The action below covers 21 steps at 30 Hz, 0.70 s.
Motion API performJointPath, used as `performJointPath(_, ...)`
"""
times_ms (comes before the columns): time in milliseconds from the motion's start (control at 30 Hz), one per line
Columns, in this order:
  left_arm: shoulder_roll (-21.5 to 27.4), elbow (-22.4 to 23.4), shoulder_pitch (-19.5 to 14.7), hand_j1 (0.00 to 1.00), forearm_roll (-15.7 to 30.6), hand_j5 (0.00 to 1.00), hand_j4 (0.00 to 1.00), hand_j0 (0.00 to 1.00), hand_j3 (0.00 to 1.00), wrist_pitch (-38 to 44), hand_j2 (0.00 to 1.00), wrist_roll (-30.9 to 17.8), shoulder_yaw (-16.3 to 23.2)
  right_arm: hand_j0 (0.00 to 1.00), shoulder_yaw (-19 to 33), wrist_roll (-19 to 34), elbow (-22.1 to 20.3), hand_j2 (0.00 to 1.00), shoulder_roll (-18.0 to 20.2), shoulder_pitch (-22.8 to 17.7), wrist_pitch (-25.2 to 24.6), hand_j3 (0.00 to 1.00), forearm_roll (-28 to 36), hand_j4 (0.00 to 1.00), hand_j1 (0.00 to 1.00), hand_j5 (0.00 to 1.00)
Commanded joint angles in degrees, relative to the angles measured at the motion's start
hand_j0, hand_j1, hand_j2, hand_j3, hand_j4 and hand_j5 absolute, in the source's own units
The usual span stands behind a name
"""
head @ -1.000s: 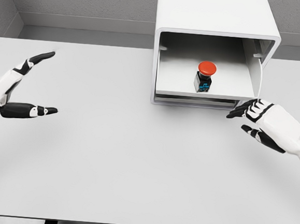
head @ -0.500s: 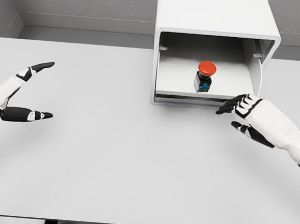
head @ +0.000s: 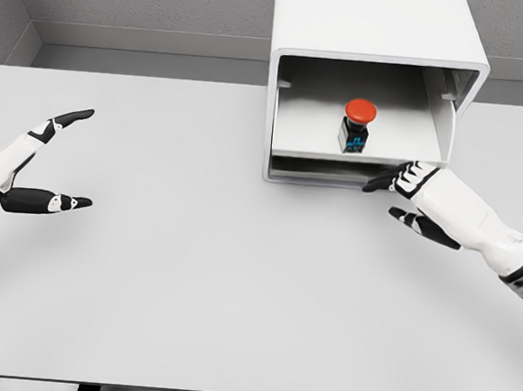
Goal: Slide open multi-storey tabletop storage cabinets and put open load switch and slide close multi-storey tabletop storage cabinets
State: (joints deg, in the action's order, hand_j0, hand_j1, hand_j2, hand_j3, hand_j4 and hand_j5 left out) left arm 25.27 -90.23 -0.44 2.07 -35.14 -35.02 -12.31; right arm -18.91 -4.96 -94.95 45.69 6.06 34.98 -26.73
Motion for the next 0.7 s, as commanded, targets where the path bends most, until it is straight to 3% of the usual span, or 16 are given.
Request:
performJointPath(0, -0.05, 0.05, 0.0, 1.0, 0.48, 1.0, 1.0, 1.0, 1.0, 0.14, 1.0, 0.02, -0.17, 0.69, -0.16, 0.03, 0.73, 0.69, -0.08, 0.0, 0.02, 0.69, 0.36, 0.69, 0.69, 0.69)
performJointPath(500, -1.28, 2.16, 0.88, 1.0, 0.48, 1.0, 1.0, 1.0, 1.0, 0.14, 1.0, 0.02, -1.4, 0.73, -5.52, 1.44, 7.41, 0.73, -2.45, 7.82, 0.02, 0.73, 0.19, 0.73, 0.73, 0.73)
performJointPath(667, -1.28, 2.51, 0.79, 1.0, 0.48, 1.0, 1.0, 1.0, 1.0, 0.14, 1.0, 0.02, -1.49, 0.76, -5.52, 2.58, 8.29, 0.76, -2.36, 8.7, 0.02, 0.76, 0.19, 0.76, 0.76, 0.76)
